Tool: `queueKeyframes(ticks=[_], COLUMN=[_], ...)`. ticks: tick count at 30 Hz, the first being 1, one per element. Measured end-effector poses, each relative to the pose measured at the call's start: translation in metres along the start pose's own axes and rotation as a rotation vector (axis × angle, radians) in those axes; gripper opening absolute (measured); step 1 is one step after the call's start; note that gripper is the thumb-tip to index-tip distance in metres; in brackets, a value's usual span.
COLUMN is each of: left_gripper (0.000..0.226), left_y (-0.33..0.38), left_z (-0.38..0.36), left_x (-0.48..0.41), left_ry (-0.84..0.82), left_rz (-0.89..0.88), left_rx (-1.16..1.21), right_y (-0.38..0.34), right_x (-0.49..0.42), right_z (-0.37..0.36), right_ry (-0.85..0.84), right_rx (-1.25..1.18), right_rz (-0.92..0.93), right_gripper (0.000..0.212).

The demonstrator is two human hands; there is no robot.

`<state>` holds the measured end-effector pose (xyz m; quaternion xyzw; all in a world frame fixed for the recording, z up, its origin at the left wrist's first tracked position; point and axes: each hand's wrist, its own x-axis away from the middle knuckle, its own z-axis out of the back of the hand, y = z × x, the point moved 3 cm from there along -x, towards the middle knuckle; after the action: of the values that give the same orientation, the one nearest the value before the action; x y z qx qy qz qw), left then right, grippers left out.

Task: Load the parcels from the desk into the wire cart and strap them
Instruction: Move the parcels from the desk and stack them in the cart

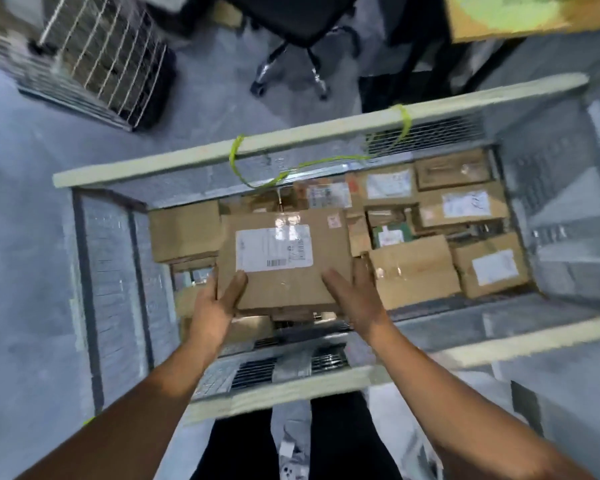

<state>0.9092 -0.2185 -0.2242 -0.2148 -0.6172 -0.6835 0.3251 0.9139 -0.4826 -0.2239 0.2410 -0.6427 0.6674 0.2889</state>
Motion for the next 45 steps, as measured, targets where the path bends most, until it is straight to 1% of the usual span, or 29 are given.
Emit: queueKeyframes(ticks=[3, 5, 7, 8, 10, 12, 14, 18, 21, 23, 24, 26, 28, 30, 32, 34, 36, 39, 40, 41, 43, 44, 45], left_gripper=[0.064, 0.059, 0.055, 0.052, 0.045, 0.044, 0.044, 0.039, 0.047, 0.05, 0.049, 0.049, 0.05, 0.046, 0.037, 0.035, 0.048, 0.06, 0.062, 0.064, 0.069, 0.069, 0.068], left_y=[-0.025, -0.042, -0.052, -0.053, -0.052, -0.054, -0.058, -0.073, -0.083, -0.084, -0.083, -0.087, -0.098, -0.109, -0.117, -0.12, -0.121, -0.111, -0.105, -0.1, -0.09, -0.087, -0.085], left_z=[0.005, 0.006, 0.003, 0.0, -0.009, -0.014, -0.017, 0.001, 0.027, 0.034, 0.032, 0.025, 0.017, 0.012, 0.01, 0.01, 0.011, 0.012, 0.012, 0.012, 0.007, 0.002, -0.002], left_x=[-0.045, -0.077, -0.107, -0.12, -0.142, -0.165, -0.183, -0.188, -0.184, -0.184, -0.185, -0.191, -0.198, -0.205, -0.209, -0.216, -0.226, -0.235, -0.235, -0.234, -0.236, -0.24, -0.246], left_ry=[0.076, 0.107, 0.16, 0.189, 0.222, 0.259, 0.275, 0.281, 0.225, 0.192, 0.194, 0.232, 0.262, 0.274, 0.282, 0.32, 0.375, 0.447, 0.486, 0.514, 0.496, 0.446, 0.394], left_rz=[-0.019, -0.053, -0.103, -0.133, -0.198, -0.243, -0.261, -0.279, -0.244, -0.24, -0.251, -0.248, -0.205, -0.161, -0.166, -0.207, -0.234, -0.285, -0.343, -0.424, -0.581, -0.601, -0.584], left_rx=[0.012, 0.026, 0.026, 0.006, -0.011, 0.009, 0.03, 0.047, 0.064, 0.007, -0.043, -0.128, -0.132, -0.116, -0.136, -0.208, -0.292, -0.466, -0.557, -0.653, -0.84, -0.913, -0.966], right_y=[0.013, 0.024, 0.036, 0.042, 0.047, 0.045, 0.042, 0.047, 0.061, 0.072, 0.075, 0.076, 0.078, 0.082, 0.085, 0.088, 0.087, 0.081, 0.077, 0.072, 0.061, 0.056, 0.053], right_x=[-0.065, -0.108, -0.146, -0.162, -0.187, -0.205, -0.215, -0.204, -0.191, -0.187, -0.188, -0.193, -0.203, -0.216, -0.225, -0.23, -0.233, -0.242, -0.245, -0.249, -0.256, -0.261, -0.265], right_z=[-0.025, -0.039, -0.05, -0.054, -0.06, -0.061, -0.064, -0.075, -0.085, -0.086, -0.085, -0.082, -0.079, -0.08, -0.083, -0.086, -0.09, -0.095, -0.096, -0.097, -0.104, -0.108, -0.112], right_ry=[-0.059, -0.073, -0.06, -0.048, 0.008, 0.092, 0.109, 0.093, 0.066, 0.078, 0.086, 0.087, 0.077, 0.071, 0.062, 0.042, 0.053, 0.204, 0.248, 0.254, 0.183, 0.156, 0.146], right_rx=[0.105, 0.157, 0.202, 0.225, 0.271, 0.294, 0.304, 0.329, 0.372, 0.373, 0.389, 0.437, 0.48, 0.516, 0.535, 0.526, 0.57, 0.822, 0.889, 0.923, 0.986, 1.056, 1.129], right_rz=[0.051, 0.071, 0.096, 0.115, 0.181, 0.285, 0.318, 0.34, 0.296, 0.265, 0.26, 0.268, 0.275, 0.27, 0.277, 0.313, 0.393, 0.529, 0.534, 0.538, 0.601, 0.648, 0.676], right_gripper=[0.038, 0.038, 0.035, 0.034, 0.041, 0.038, 0.032, 0.032, 0.031, 0.031, 0.035, 0.042, 0.039, 0.038, 0.042, 0.051, 0.063, 0.069, 0.072, 0.075, 0.076, 0.072, 0.068])
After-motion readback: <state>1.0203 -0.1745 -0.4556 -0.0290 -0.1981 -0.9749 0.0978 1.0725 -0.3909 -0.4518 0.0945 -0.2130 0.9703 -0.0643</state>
